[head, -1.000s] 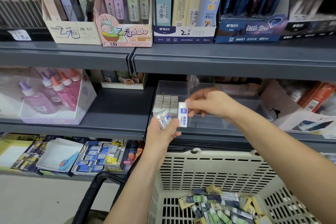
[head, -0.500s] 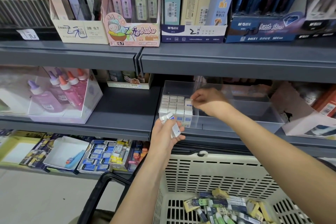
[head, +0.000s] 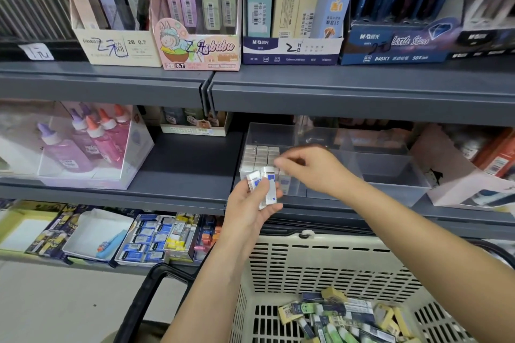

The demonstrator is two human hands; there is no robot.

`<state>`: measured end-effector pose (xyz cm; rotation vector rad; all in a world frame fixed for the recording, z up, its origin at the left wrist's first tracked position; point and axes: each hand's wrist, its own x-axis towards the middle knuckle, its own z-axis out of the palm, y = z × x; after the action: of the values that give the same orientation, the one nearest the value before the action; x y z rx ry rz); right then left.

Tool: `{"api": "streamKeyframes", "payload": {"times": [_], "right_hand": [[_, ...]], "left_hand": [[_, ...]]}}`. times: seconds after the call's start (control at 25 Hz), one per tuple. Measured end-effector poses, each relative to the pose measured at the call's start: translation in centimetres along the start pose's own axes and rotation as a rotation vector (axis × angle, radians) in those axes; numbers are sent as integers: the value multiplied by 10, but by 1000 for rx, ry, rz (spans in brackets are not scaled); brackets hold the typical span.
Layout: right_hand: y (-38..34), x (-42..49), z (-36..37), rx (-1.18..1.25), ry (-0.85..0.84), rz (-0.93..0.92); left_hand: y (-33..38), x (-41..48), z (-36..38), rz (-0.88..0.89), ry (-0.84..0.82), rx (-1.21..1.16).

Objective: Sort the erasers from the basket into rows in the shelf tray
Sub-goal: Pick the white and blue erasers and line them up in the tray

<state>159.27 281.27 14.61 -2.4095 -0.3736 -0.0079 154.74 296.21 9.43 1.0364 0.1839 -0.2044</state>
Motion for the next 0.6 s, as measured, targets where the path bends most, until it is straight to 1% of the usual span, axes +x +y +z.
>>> {"api": "streamKeyframes", "payload": {"times": [0.08, 0.16, 0.24, 0.32, 0.52, 0.6], "right_hand": [[-11, -7, 2, 83, -85, 28], [-13, -7, 0, 133, -109, 80], [-12, -7, -7, 267, -135, 143], [-10, -8, -14, 369, -161, 160], [-7, -8, -19, 336, -181, 240], [-5, 0, -27, 361, -127, 244]], "left_hand": [[-1, -1, 0, 5, -52, 11], [-1, -2, 1, -6, -73, 6], [1, -2, 2, -35, -54, -42], [0, -1, 2, -25, -28, -60], [-2, -2, 2, 75, -49, 14], [-1, -2, 2, 61, 6, 27]]}}
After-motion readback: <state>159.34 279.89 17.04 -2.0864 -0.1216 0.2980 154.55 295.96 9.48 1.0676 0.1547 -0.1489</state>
